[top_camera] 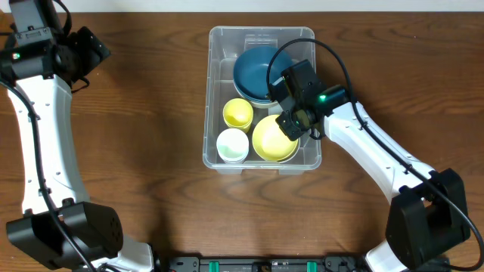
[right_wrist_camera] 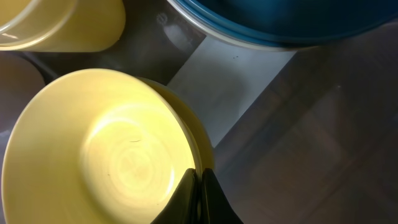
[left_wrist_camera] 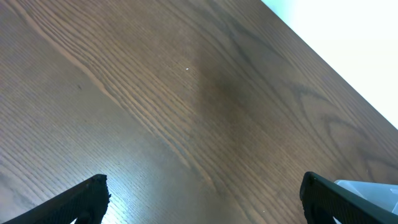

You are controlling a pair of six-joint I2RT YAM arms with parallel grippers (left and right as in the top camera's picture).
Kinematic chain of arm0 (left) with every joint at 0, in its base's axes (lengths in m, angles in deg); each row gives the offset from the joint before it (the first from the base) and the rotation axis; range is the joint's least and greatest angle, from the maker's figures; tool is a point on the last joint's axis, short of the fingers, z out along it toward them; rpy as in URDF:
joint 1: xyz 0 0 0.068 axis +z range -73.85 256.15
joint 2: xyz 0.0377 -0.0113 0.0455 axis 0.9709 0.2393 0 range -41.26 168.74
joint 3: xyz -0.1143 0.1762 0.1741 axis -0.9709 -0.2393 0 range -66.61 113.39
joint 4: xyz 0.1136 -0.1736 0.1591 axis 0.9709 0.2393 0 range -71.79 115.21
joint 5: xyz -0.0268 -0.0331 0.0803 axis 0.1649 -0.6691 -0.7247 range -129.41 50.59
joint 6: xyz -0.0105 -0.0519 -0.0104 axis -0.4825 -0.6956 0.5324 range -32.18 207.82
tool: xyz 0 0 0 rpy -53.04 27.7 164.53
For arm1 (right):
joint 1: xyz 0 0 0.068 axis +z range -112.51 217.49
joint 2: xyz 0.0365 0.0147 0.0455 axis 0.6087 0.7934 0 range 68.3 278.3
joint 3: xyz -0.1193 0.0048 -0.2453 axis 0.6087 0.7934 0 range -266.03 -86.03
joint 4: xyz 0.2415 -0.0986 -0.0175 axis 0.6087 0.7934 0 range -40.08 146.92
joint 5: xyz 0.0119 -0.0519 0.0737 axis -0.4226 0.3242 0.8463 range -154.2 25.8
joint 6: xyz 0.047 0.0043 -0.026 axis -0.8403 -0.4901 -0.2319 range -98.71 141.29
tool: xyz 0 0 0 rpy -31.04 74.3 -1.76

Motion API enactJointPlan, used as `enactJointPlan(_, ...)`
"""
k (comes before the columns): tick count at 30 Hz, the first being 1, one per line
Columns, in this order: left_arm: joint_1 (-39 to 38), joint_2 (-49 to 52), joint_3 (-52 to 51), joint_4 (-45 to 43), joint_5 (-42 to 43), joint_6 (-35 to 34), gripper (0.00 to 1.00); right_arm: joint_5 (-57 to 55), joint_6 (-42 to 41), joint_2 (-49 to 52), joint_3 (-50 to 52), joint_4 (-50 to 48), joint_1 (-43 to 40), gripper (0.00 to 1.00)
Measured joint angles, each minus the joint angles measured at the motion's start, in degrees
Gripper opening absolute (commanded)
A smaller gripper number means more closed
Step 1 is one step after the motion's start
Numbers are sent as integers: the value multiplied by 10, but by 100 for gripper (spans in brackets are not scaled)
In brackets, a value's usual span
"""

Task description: Pack container

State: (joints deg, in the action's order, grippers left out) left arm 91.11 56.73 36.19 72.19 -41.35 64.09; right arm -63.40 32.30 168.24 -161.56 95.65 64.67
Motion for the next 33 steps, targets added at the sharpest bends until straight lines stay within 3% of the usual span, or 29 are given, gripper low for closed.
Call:
enactJointPlan(18,0,0,0,0,0,0,98,18,0,0,0,2,-1,2)
enactJointPlan(19,0,0,0,0,0,0,98,19,0,0,0,3,-1,9)
enactJointPlan(20,0,0,0,0,0,0,98,19,-2,0,0,6,-3,25)
enactJointPlan(23,0,0,0,0,0,0,98,22,-3,0,0,13,-5,36)
enactJointPlan(33,0,0,0,0,0,0,98,25,-2,-5,0,14,-5,36)
